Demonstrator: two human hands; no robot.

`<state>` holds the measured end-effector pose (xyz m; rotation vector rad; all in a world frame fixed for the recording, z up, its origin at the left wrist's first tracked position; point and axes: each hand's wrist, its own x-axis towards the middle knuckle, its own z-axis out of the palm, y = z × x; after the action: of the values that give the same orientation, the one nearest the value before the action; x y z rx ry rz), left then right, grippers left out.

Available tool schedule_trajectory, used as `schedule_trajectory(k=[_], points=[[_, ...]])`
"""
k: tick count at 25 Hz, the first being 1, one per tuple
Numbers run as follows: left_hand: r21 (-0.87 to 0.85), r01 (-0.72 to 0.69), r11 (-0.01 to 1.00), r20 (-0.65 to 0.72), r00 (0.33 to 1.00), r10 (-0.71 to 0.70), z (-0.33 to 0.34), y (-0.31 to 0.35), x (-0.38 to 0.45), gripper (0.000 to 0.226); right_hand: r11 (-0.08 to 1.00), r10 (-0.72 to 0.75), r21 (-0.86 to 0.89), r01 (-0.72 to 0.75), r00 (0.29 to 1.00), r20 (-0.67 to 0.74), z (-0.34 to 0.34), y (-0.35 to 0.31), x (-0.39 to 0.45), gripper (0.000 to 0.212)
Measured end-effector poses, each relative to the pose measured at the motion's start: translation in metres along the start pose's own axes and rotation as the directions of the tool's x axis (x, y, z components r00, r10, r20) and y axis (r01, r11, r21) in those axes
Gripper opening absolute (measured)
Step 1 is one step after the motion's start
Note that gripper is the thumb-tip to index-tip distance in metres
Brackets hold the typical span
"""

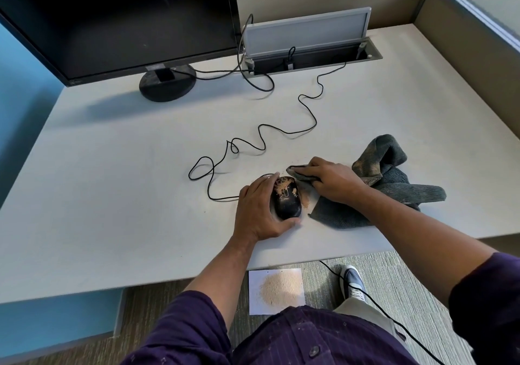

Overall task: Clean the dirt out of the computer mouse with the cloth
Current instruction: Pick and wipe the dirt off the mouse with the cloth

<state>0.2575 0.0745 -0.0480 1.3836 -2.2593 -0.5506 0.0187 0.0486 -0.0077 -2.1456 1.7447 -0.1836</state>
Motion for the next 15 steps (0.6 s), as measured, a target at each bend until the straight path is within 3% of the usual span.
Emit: schedule_trajectory(k=[8,15], points=[[0.012,-0.009,1.0,-0.015,1.0,0.009,0.0,-0.0003,-0.0013,0.117,0.995,-0.004,-0.096,0.008,0.999,0.036,0.0007,-0.0066,0.0053,0.053],[0.013,-0.001,1.0,-0.006,1.0,0.001,-0.0001,0.0001,-0.0013,0.119,0.982,-0.105,-0.151,0.112,0.993,0.057,0.0013,-0.0123,-0.0012,0.058]])
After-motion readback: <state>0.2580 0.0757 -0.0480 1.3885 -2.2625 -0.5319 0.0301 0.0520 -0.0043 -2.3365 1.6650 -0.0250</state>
